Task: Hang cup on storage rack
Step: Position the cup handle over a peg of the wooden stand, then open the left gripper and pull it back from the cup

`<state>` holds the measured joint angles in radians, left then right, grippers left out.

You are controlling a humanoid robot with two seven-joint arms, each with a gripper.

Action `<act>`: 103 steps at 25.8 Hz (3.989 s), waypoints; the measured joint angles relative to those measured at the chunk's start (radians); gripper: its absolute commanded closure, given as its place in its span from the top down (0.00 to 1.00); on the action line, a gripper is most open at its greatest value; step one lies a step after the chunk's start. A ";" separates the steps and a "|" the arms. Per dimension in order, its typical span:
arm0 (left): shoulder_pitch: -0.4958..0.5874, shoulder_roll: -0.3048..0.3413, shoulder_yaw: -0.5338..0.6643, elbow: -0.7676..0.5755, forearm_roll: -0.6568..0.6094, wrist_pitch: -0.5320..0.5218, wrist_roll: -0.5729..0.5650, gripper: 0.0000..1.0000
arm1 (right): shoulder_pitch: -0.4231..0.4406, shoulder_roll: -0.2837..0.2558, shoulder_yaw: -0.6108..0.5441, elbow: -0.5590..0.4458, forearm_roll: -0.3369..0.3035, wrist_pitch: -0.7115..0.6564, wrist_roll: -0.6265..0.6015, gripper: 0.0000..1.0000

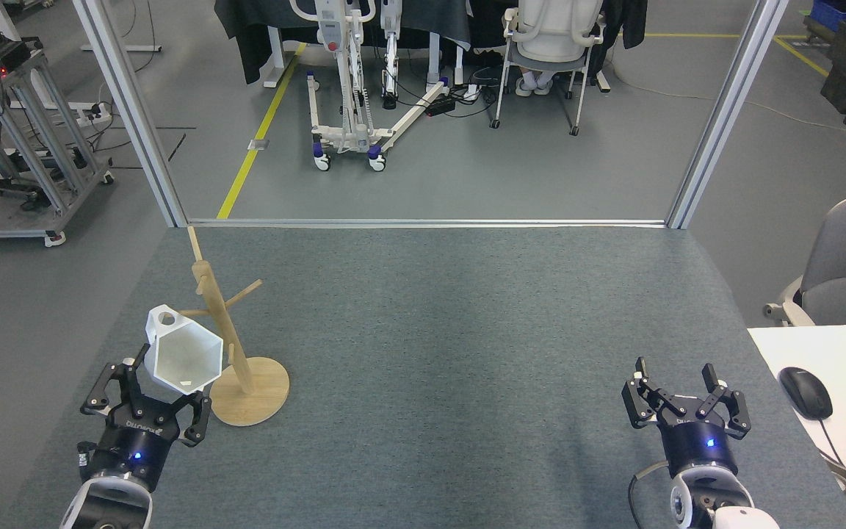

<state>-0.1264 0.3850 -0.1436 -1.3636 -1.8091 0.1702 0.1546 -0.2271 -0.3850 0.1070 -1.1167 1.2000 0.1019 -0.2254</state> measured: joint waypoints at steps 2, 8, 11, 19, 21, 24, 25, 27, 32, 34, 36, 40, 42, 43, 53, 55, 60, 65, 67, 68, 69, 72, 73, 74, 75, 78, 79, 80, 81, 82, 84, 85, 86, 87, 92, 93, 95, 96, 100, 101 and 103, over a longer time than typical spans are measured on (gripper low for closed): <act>-0.004 0.000 -0.003 0.002 -0.001 -0.001 0.002 0.10 | 0.001 0.000 -0.002 -0.001 0.000 0.000 0.001 0.99; -0.018 -0.004 -0.020 0.003 -0.033 -0.023 0.006 0.10 | 0.002 0.001 -0.002 -0.004 0.000 0.001 0.005 0.99; -0.020 -0.009 -0.029 0.003 -0.043 -0.029 0.007 0.10 | 0.002 0.001 -0.003 -0.004 0.000 0.002 0.005 0.99; -0.032 -0.015 -0.042 0.009 -0.048 -0.024 0.007 0.10 | 0.002 0.000 -0.003 -0.004 0.000 0.002 0.008 0.99; -0.032 -0.015 -0.040 0.010 -0.048 -0.018 0.007 0.10 | 0.002 0.000 -0.003 -0.004 0.000 0.002 0.008 0.99; -0.028 -0.015 -0.033 0.004 -0.045 -0.010 0.014 0.11 | 0.002 0.001 -0.003 -0.004 0.000 0.002 0.008 0.99; -0.025 -0.015 -0.030 0.002 -0.044 -0.007 0.016 0.11 | 0.002 0.001 -0.003 -0.004 0.000 0.002 0.008 0.99; -0.020 -0.015 -0.021 -0.001 -0.041 0.005 0.020 0.11 | 0.002 0.001 -0.003 -0.004 0.000 0.002 0.006 0.99; -0.001 -0.015 0.003 0.000 -0.036 0.022 0.026 0.11 | 0.002 0.003 -0.003 -0.004 0.000 0.001 0.004 0.99; 0.002 -0.015 0.007 0.002 -0.035 0.022 0.030 0.11 | 0.002 0.003 -0.003 -0.004 0.000 0.001 0.004 0.99; 0.003 -0.015 0.011 0.005 -0.033 0.023 0.032 0.11 | 0.002 0.003 -0.003 -0.004 0.000 0.001 0.004 0.99; 0.000 -0.014 0.017 0.025 -0.024 0.024 0.033 0.11 | 0.002 0.000 -0.003 -0.006 0.001 0.001 0.001 0.99; -0.007 -0.012 0.018 0.044 -0.022 0.024 0.037 0.11 | 0.002 -0.001 -0.003 -0.006 0.002 0.001 0.000 0.99; -0.010 -0.010 0.019 0.053 -0.021 0.024 0.037 0.11 | 0.002 -0.001 -0.004 -0.006 0.003 0.001 0.000 0.99; -0.066 0.000 0.018 0.120 -0.019 0.016 0.050 0.11 | 0.006 -0.010 -0.004 -0.006 0.007 0.003 0.007 0.99; -0.069 0.000 0.017 0.121 -0.019 0.014 0.050 0.11 | 0.006 -0.010 -0.004 -0.007 0.007 0.002 0.008 0.99; -0.070 -0.002 0.011 0.113 -0.021 0.011 0.052 0.12 | 0.007 -0.008 -0.002 -0.009 0.008 0.001 0.008 0.99; -0.066 -0.007 -0.011 0.102 -0.027 0.009 0.052 0.13 | 0.008 -0.007 0.002 -0.016 0.010 0.001 0.009 0.99; -0.065 -0.009 -0.023 0.097 -0.029 0.009 0.053 0.14 | 0.008 -0.007 0.002 -0.017 0.011 0.001 0.010 0.99; -0.064 -0.010 -0.029 0.095 -0.030 0.008 0.053 0.16 | 0.009 -0.007 0.003 -0.018 0.012 0.001 0.011 0.99; -0.064 -0.011 -0.032 0.094 -0.030 0.008 0.053 0.18 | 0.010 -0.007 0.003 -0.018 0.012 0.001 0.012 0.99; -0.064 -0.014 -0.038 0.093 -0.031 0.008 0.053 0.25 | 0.012 -0.007 0.002 -0.019 0.013 0.001 0.012 0.99; -0.065 -0.015 -0.039 0.093 -0.031 0.008 0.053 0.34 | 0.013 -0.007 0.002 -0.019 0.013 0.001 0.012 0.99; -0.066 -0.018 -0.039 0.094 -0.031 0.008 0.053 0.55 | 0.013 -0.007 0.001 -0.019 0.013 0.001 0.012 0.99; -0.067 -0.021 -0.040 0.096 -0.031 0.008 0.054 0.96 | 0.014 -0.007 0.001 -0.019 0.013 0.001 0.011 0.99; -0.070 -0.030 -0.040 0.101 -0.027 0.014 0.066 1.00 | 0.014 -0.007 0.000 -0.019 0.013 0.001 0.010 0.99; -0.070 -0.033 -0.040 0.102 -0.026 0.014 0.066 1.00 | 0.014 -0.008 -0.001 -0.020 0.013 0.001 0.009 0.99; -0.071 -0.034 -0.040 0.103 -0.026 0.014 0.066 1.00 | 0.014 -0.009 -0.002 -0.020 0.013 0.001 0.009 0.99; -0.071 -0.036 -0.040 0.103 -0.025 0.014 0.066 1.00 | 0.014 -0.009 -0.003 -0.021 0.013 0.001 0.009 0.99; -0.071 -0.036 -0.040 0.103 -0.024 0.014 0.066 1.00 | 0.014 -0.010 -0.004 -0.024 0.013 0.002 0.009 0.99; -0.071 -0.037 -0.038 0.103 -0.023 0.016 0.062 1.00 | 0.014 -0.012 -0.006 -0.030 0.011 0.003 0.005 0.99; -0.071 -0.038 -0.036 0.103 -0.022 0.018 0.059 1.00 | 0.014 -0.013 -0.006 -0.032 0.011 0.003 0.010 0.99; -0.071 -0.038 -0.034 0.103 -0.021 0.020 0.057 1.00 | 0.014 -0.014 -0.007 -0.034 0.011 0.003 0.013 0.99; -0.071 -0.038 -0.032 0.103 -0.020 0.022 0.056 1.00 | 0.013 -0.015 -0.007 -0.036 0.011 0.004 0.018 0.99; -0.065 -0.045 0.004 0.108 0.010 0.036 0.052 1.00 | 0.012 -0.018 -0.009 -0.039 0.011 0.006 0.027 0.99; -0.062 -0.050 0.017 0.109 0.023 0.048 0.052 1.00 | 0.012 -0.018 -0.009 -0.040 0.010 0.006 0.027 0.99; -0.047 -0.059 0.046 0.109 0.061 0.100 0.052 1.00 | 0.012 -0.018 -0.009 -0.040 0.010 0.008 0.027 0.99; -0.037 -0.061 0.061 0.109 0.093 0.135 0.052 1.00 | 0.010 -0.018 -0.009 -0.041 0.010 0.008 0.028 0.99; 0.009 -0.065 0.111 0.090 0.263 0.261 0.060 1.00 | 0.006 -0.019 -0.009 -0.049 0.010 0.007 0.028 0.99; 0.019 -0.065 0.119 0.084 0.299 0.288 0.065 1.00 | 0.006 -0.020 -0.010 -0.050 0.010 0.005 0.029 0.99; 0.035 -0.065 0.131 0.075 0.349 0.330 0.069 1.00 | 0.005 -0.022 -0.013 -0.053 0.009 0.001 0.029 0.99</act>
<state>-0.0918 0.3201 -0.0123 -1.2881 -1.4604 0.4999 0.2236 -0.2218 -0.4074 0.0936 -1.1694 1.2087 0.1027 -0.1966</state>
